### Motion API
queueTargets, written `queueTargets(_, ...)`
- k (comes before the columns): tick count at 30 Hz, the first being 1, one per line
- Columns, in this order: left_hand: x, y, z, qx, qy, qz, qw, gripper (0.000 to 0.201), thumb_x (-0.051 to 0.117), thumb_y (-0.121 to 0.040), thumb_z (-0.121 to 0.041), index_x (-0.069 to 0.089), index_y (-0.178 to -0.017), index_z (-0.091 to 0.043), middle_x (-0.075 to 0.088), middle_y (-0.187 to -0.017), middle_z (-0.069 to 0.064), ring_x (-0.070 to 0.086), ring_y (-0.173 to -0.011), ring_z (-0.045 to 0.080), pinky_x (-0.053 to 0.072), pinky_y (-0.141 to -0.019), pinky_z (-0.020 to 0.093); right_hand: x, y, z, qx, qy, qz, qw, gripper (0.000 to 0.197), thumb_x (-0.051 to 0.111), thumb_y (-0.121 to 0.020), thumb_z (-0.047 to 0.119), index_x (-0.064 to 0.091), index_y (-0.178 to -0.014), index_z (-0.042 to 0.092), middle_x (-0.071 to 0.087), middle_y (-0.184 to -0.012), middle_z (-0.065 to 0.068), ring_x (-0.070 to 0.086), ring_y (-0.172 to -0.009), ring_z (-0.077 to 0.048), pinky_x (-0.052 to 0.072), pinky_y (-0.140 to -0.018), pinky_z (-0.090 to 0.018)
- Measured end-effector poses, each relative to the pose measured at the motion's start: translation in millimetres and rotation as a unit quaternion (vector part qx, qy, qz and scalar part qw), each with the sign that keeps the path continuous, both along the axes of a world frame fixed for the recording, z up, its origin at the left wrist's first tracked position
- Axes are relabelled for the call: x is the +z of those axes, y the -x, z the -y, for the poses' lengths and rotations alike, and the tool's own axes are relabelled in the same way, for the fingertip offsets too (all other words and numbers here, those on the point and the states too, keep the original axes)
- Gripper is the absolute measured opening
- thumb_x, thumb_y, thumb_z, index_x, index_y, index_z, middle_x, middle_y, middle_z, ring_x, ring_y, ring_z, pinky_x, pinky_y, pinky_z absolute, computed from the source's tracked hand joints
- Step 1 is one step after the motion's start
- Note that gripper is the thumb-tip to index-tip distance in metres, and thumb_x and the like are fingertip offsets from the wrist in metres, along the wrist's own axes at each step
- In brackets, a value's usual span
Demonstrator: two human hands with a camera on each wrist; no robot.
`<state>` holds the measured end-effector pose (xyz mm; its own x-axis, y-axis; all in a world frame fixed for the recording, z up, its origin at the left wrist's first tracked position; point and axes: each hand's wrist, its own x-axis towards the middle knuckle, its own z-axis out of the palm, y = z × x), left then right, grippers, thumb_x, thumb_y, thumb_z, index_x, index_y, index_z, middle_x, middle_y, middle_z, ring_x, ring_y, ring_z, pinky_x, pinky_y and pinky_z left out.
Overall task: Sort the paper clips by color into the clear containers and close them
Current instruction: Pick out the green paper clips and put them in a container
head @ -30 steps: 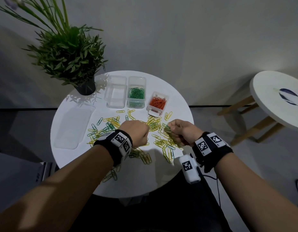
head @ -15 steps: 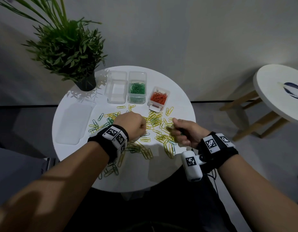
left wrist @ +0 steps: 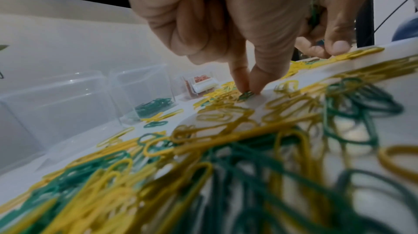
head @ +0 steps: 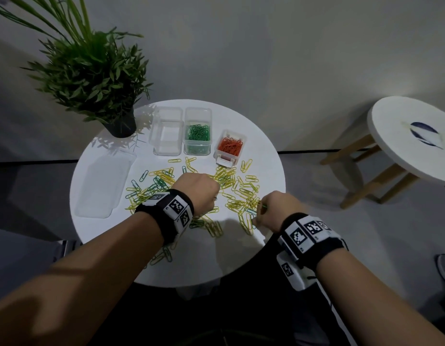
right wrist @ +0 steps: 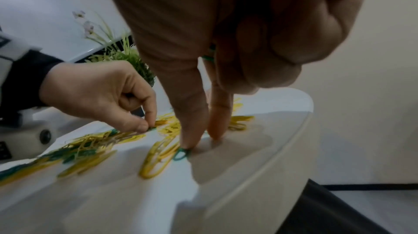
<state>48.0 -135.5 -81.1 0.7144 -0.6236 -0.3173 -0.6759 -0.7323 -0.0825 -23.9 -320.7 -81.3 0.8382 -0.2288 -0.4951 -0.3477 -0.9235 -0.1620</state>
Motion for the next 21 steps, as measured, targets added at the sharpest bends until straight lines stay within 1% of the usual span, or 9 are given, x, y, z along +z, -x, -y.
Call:
queueTargets(2,-1.2,0.9,-0.6,-0.005,-0.002,-0.001,1.0,0.02,0.044,-0.092,-0.024,0.062,-0.098,-0.017,0.067,-0.096,0.005,0.062,-0.087,0.029,0.04,-0.066,0.03,0.9,-1.0,-4.3,0.005,0.009,-0.001,1.0,0.013,0.076,-0.072,0.027,0.068,-0.077,0.019,0.067,-0.078,0.001,0.063,-0.078,-0.018,0.05,-0.064,-0.025)
queueTargets(6,-2.9,1.9,-1.5,-0.007,0.002,0.006,1.0,0.019,0.044,-0.093,-0.024,0.062,-0.096,-0.017,0.066,-0.095,0.004,0.061,-0.086,0.028,0.041,-0.066,0.03,-2.4,-3.5,-11.8,0.006,-0.006,-0.009,1.0,0.01,0.068,-0.071,0.014,0.069,-0.08,0.018,0.068,-0.081,-0.001,0.065,-0.081,-0.021,0.055,-0.069,-0.028)
queueTargets(9,-2.2,2.8,-4.2,0.007,0.021,0.014,1.0,0.019,0.044,-0.092,-0.024,0.062,-0.091,-0.016,0.066,-0.091,0.004,0.059,-0.082,0.027,0.04,-0.065,0.03,-6.4,-0.4,-11.8,0.003,-0.004,0.033,0.999,0.007,0.062,-0.076,0.017,0.068,-0.08,0.017,0.068,-0.082,-0.002,0.064,-0.081,-0.023,0.053,-0.068,-0.028)
queueTargets(11,-2.4,4.3,-7.4,0.017,0.035,0.01,0.999,0.02,0.044,-0.091,-0.024,0.063,-0.092,-0.018,0.066,-0.091,0.002,0.06,-0.085,0.026,0.04,-0.066,0.029,-5.5,2.1,-8.6,-0.01,-0.003,0.053,0.999,0.008,0.066,-0.078,0.024,0.068,-0.08,0.017,0.067,-0.081,-0.002,0.063,-0.082,-0.022,0.052,-0.068,-0.028)
queueTargets(13,-2.8,6.0,-9.8,0.025,0.044,0.001,0.999,0.021,0.044,-0.092,-0.026,0.064,-0.093,-0.02,0.067,-0.093,0.001,0.061,-0.089,0.025,0.039,-0.067,0.028,-3.1,4.2,-6.6,-0.008,0.004,0.044,0.999,0.014,0.071,-0.077,0.03,0.068,-0.081,0.017,0.067,-0.082,-0.001,0.062,-0.082,-0.021,0.05,-0.067,-0.027)
queueTargets(15,-3.2,6.0,-10.0,0.027,0.045,-0.002,0.999,0.022,0.045,-0.093,-0.027,0.065,-0.095,-0.02,0.067,-0.095,0.001,0.062,-0.092,0.025,0.041,-0.069,0.029,-1.3,4.0,-6.3,0.007,0.016,0.039,0.999,0.01,0.071,-0.077,0.028,0.068,-0.082,0.019,0.067,-0.084,0.0,0.062,-0.084,-0.021,0.048,-0.066,-0.026)
queueTargets(17,-3.0,4.7,-9.0,0.028,0.039,-0.003,0.999,0.021,0.046,-0.092,-0.024,0.067,-0.095,-0.019,0.067,-0.095,0.002,0.062,-0.09,0.026,0.044,-0.07,0.031,-0.5,2.2,-7.0,0.02,0.025,0.037,0.999,0.005,0.067,-0.077,0.021,0.068,-0.082,0.02,0.067,-0.085,0.0,0.063,-0.083,-0.022,0.049,-0.065,-0.026)
queueTargets(19,-2.5,4.7,-7.3,0.029,0.025,-0.001,0.999,0.02,0.046,-0.091,-0.021,0.066,-0.093,-0.017,0.067,-0.093,0.003,0.062,-0.087,0.027,0.044,-0.067,0.031,0.6,1.1,-7.5,0.029,0.032,0.032,0.999,0.007,0.065,-0.077,0.018,0.068,-0.082,0.021,0.067,-0.084,0.001,0.062,-0.081,-0.021,0.048,-0.064,-0.026)
queueTargets(21,-1.6,6.6,-4.7,0.02,0.003,0.004,1.0,0.018,0.045,-0.092,-0.019,0.062,-0.089,-0.015,0.066,-0.092,0.004,0.058,-0.079,0.027,0.041,-0.065,0.031,1.9,2.2,-6.9,0.036,0.04,0.029,0.998,0.009,0.063,-0.079,0.017,0.067,-0.083,0.023,0.064,-0.083,0.003,0.06,-0.081,-0.021,0.045,-0.064,-0.025)
